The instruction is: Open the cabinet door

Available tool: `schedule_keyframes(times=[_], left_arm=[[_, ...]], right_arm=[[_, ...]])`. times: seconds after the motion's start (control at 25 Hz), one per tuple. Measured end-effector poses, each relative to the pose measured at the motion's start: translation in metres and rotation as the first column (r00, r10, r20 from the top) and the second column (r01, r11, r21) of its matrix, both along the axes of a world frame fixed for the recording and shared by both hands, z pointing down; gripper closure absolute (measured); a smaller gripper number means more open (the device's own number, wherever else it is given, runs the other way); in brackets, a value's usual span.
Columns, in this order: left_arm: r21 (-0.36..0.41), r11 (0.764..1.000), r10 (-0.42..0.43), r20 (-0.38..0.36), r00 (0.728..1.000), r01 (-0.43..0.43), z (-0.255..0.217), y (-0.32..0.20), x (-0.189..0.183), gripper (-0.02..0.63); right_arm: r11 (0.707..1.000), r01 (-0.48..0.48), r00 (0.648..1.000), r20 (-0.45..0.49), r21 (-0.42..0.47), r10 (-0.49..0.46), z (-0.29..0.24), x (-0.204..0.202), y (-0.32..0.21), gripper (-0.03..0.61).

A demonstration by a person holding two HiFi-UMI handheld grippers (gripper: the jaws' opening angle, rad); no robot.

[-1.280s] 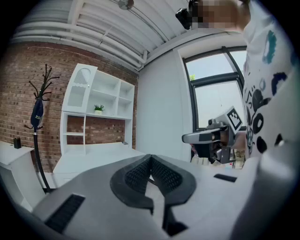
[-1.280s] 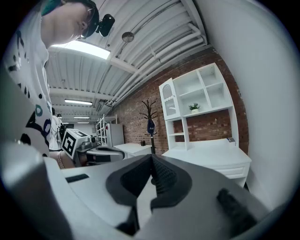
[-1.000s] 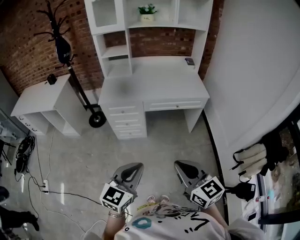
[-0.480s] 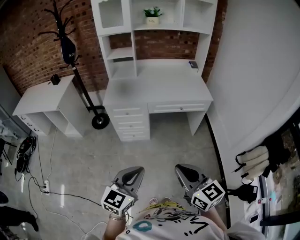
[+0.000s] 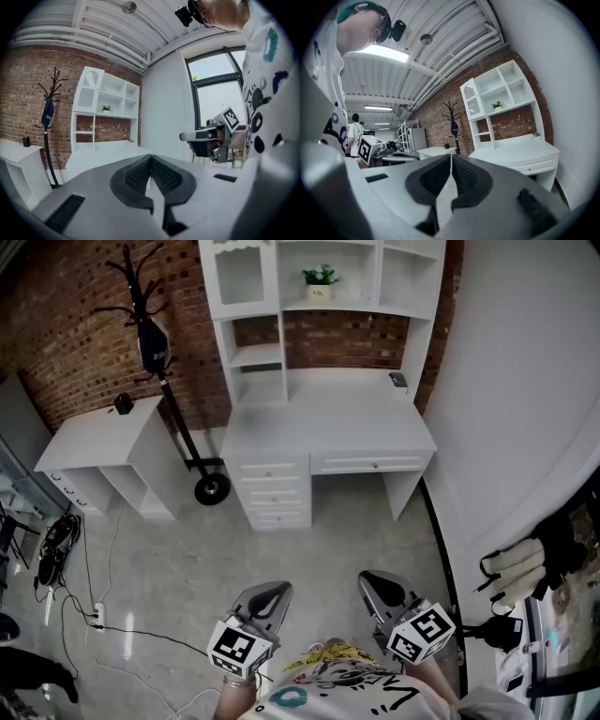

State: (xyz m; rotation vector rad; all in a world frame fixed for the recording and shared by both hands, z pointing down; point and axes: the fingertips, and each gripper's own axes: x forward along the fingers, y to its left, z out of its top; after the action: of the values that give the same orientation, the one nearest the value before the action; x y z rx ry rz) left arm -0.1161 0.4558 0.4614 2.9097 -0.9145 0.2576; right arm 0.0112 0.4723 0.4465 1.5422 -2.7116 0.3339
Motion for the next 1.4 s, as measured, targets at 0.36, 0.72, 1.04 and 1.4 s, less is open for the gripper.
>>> schedule_keyframes(times=[0.36,0.72,1.04,1.4], left_arm=[[-0.005,1.000,-0.030,-0.016,0.999,0.030,-0.002,-0.008,-0.013,0.600],[-0.021,0.998,-0.056,0.001,0.998,0.056,0.007,-0.022,-0.008,0.600],[-0.033,0.995,-0.091,0.007,0.996,0.092,0.006,-0.059,0.005,0.600],[-0.003,0.994,-0.110,-0.006,0.994,0.110,-0.006,-0.122,0.043,0.600]], right_arm=[[1.000,0.011,1.000,-0.006,0.006,-0.011,-0.007,-0.008,-0.006,0.551],[1.000,0.028,1.000,0.008,0.010,-0.028,-0.001,0.002,-0.024,0.550],[0.997,0.081,0.997,-0.004,0.010,-0.081,0.001,0.013,-0.064,0.549],[0.990,0.141,0.990,-0.021,0.017,-0.140,-0.004,0.040,-0.127,0.549]])
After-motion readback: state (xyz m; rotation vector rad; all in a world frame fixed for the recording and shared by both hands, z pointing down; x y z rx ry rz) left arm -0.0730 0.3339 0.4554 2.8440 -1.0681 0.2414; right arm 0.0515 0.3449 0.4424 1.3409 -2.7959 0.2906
